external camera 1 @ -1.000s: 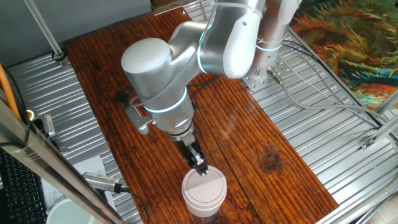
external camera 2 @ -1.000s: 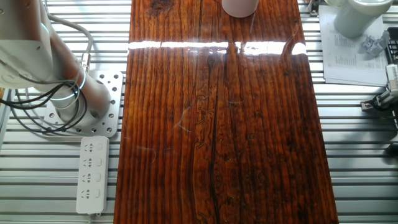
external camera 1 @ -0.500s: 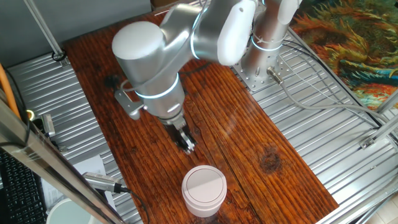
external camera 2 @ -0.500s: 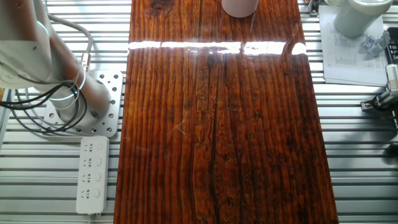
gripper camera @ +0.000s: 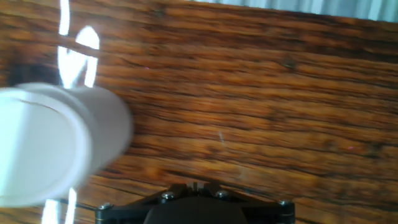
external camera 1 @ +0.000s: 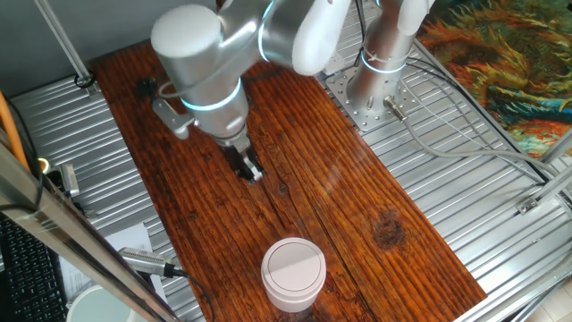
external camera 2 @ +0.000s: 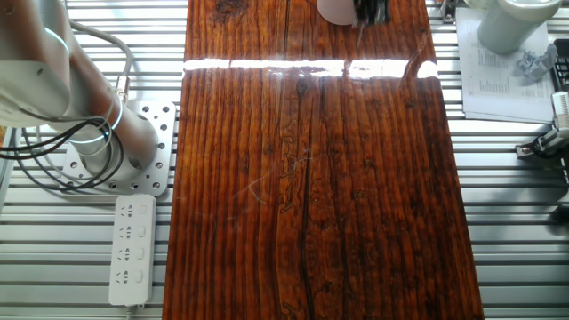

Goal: Put the garbage in the trash can

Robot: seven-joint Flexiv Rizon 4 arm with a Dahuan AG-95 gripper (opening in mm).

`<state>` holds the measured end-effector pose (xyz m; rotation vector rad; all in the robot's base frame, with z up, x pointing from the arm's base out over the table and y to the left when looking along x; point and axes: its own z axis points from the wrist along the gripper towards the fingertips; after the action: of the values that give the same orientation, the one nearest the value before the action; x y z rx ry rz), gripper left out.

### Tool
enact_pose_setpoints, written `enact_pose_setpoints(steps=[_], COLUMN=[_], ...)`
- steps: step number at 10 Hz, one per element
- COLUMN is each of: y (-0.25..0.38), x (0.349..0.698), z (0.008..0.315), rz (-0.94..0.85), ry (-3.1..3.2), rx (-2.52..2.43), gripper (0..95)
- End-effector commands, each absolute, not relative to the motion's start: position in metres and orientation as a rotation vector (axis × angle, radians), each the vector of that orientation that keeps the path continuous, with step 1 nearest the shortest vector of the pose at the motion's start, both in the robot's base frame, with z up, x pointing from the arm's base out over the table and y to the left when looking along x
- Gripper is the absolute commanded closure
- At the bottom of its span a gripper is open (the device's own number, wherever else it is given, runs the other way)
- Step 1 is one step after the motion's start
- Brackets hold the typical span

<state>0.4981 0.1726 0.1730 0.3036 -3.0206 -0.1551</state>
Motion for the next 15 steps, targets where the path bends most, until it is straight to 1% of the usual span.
enact_pose_setpoints(steps=[1, 4, 5, 6, 7, 9, 10, 12, 15], y=[0.161, 0.152, 0.152, 0.152, 0.152, 0.152, 0.152, 0.149, 0.106], x=[0.497, 0.494, 0.495, 0.495, 0.495, 0.495, 0.495, 0.493, 0.497], z=[0.165, 0.161, 0.161, 0.161, 0.161, 0.161, 0.161, 0.155, 0.143], rz=[-0.097, -0.073, -0.096, -0.176, -0.182, -0.086, -0.073, 0.033, 0.022], ry=[-3.018, -3.015, -3.022, -3.025, -3.035, -3.061, -3.054, -3.024, -3.026], rx=[0.353, 0.319, 0.287, 0.245, 0.182, -0.027, -0.112, -0.076, 0.046], gripper=[95.0, 95.0, 95.0, 95.0, 95.0, 95.0, 95.0, 95.0, 95.0])
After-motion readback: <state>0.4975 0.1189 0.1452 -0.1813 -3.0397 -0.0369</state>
